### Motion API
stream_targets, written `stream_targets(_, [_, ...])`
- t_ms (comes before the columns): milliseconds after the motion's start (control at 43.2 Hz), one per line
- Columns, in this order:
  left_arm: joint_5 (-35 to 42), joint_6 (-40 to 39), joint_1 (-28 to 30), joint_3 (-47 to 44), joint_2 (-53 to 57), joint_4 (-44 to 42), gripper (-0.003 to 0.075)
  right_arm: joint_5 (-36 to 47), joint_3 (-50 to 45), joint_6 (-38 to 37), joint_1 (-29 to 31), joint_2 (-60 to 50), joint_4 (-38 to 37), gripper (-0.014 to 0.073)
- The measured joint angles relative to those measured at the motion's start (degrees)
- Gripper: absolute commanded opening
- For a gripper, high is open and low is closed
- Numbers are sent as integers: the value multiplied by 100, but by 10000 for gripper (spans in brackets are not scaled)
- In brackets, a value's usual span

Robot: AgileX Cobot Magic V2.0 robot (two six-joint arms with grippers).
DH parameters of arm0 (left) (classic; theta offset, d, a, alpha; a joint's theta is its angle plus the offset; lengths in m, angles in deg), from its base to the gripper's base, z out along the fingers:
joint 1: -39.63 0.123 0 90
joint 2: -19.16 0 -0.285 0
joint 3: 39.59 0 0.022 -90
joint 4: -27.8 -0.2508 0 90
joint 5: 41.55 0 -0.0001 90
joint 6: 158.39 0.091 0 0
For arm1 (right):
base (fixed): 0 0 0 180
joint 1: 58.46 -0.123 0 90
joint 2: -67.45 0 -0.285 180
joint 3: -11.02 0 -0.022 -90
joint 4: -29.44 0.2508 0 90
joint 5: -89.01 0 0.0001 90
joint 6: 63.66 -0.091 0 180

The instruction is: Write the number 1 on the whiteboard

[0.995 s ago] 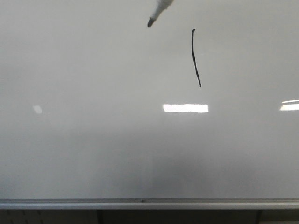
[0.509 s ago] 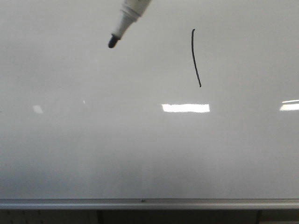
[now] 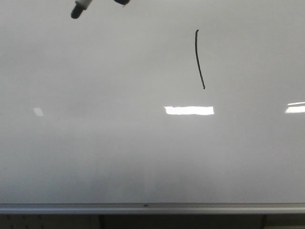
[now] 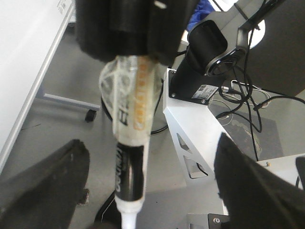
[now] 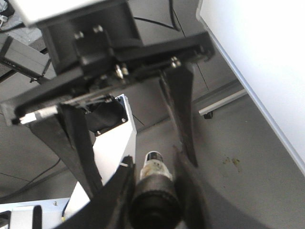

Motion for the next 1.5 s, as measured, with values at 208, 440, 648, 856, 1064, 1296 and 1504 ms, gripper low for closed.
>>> stream_targets(208, [10, 0, -28, 9, -204, -22, 392, 0, 0, 32, 0, 0, 109, -60])
stream_targets(440, [10, 8, -28, 9, -202, -22, -10, -3, 0, 32, 0, 0, 109, -60])
stream_targets(648, [10, 117, -28, 9, -202, -22, -20, -3, 0, 37, 0, 9, 109, -6])
stream_targets(856, [237, 128, -52, 23, -202, -191, -20, 87, 0, 46, 0, 9, 54, 308])
stream_targets(1064, [893, -513, 32, 45, -202, -1050, -20, 540, 0, 46, 230, -39, -136, 306])
stream_targets(1296, [1400, -1448, 1202, -26, -228, -1457, -20, 655, -44, -131, 820, -687, -398, 143])
stream_targets(1504, [1687, -1889, 2452, -26, -228, -1487, -20, 1564, -1014, -210, 1096, -1641, -459, -37])
